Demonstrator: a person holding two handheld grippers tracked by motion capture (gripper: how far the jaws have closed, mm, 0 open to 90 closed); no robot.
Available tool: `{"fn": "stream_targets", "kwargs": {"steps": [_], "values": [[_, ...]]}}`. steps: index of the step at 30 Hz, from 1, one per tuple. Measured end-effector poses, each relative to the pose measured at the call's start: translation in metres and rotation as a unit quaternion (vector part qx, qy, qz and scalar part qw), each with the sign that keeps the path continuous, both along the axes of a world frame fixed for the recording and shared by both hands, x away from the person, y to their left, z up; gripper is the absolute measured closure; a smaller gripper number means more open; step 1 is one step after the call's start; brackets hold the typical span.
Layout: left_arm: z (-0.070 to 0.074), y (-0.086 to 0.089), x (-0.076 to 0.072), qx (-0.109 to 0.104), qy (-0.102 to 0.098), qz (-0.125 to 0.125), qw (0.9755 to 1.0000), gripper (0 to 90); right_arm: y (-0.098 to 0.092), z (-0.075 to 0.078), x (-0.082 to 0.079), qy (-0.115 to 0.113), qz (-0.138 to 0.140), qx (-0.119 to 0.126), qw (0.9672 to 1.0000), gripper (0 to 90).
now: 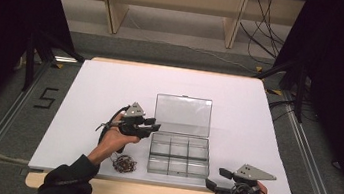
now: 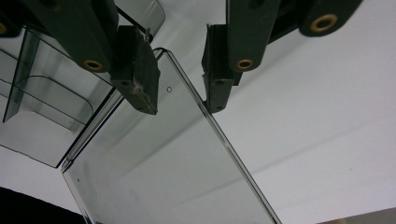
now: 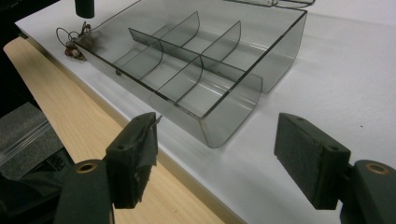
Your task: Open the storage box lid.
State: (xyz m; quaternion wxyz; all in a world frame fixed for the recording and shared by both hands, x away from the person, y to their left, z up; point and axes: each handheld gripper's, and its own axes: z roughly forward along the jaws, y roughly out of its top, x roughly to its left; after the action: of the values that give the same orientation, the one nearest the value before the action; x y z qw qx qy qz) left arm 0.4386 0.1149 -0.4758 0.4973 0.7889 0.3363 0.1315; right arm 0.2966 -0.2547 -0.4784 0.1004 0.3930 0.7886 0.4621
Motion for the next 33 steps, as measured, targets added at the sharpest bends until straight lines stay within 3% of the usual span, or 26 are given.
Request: {"fn": "stream_targets", "kwargs": {"steps": [7,9,14,16,17,18,19,21,25,30,33], "values": [[-0.0023,0.0026,0.0019,-0.009,0.009,-0.005,0.9999,64.3,0.0003,-0.0003,0.0001,0.003,0.003,0.001,1.0000,31.1],[-0.0022,0.0040,0.0019,-0.002,0.011,-0.009,0.9999,64.4,0.0001,-0.0011,0.0005,-0.002,0.001,0.002,1.0000,31.1],[-0.0026,0.0034,0.0014,-0.007,0.017,-0.001,0.9998,64.1,-0.0003,-0.0006,0.0007,-0.002,0.002,0.000,1.0000,31.1],[-0.0021,0.0033,0.0021,-0.005,0.015,-0.002,0.9999,64.1,0.0002,-0.0001,0.0001,0.003,0.002,0.003,1.0000,31.1],[-0.0023,0.0022,0.0022,-0.014,0.024,0.002,0.9996,63.9,0.0022,-0.0004,-0.0015,0.018,-0.001,0.014,0.9997,31.1],[-0.0023,0.0022,0.0022,-0.014,0.024,0.002,0.9996,63.9,0.0022,-0.0004,-0.0015,0.018,-0.001,0.014,0.9997,31.1],[-0.0030,0.0029,0.0020,-0.020,0.029,0.005,0.9994,63.9,0.0003,-0.0009,0.0005,-0.002,0.000,0.001,1.0000,31.1],[-0.0022,0.0030,0.0025,-0.018,0.036,0.009,0.9991,63.8,0.0001,0.0003,0.0001,0.003,0.002,0.002,1.0000,31.1],[-0.0025,0.0044,0.0022,-0.012,0.029,0.014,0.9994,63.9,0.0003,-0.0009,0.0005,-0.002,0.000,0.002,1.0000,31.1],[-0.0047,0.0001,0.0016,-0.011,0.035,0.013,0.9992,66.3,0.0008,-0.0007,0.0001,0.008,0.004,0.007,0.9999,31.1],[-0.0027,0.0015,0.0019,-0.005,0.026,0.015,0.9995,65.8,-0.0003,0.0002,0.0001,0.001,0.003,0.003,1.0000,31.1]]}}
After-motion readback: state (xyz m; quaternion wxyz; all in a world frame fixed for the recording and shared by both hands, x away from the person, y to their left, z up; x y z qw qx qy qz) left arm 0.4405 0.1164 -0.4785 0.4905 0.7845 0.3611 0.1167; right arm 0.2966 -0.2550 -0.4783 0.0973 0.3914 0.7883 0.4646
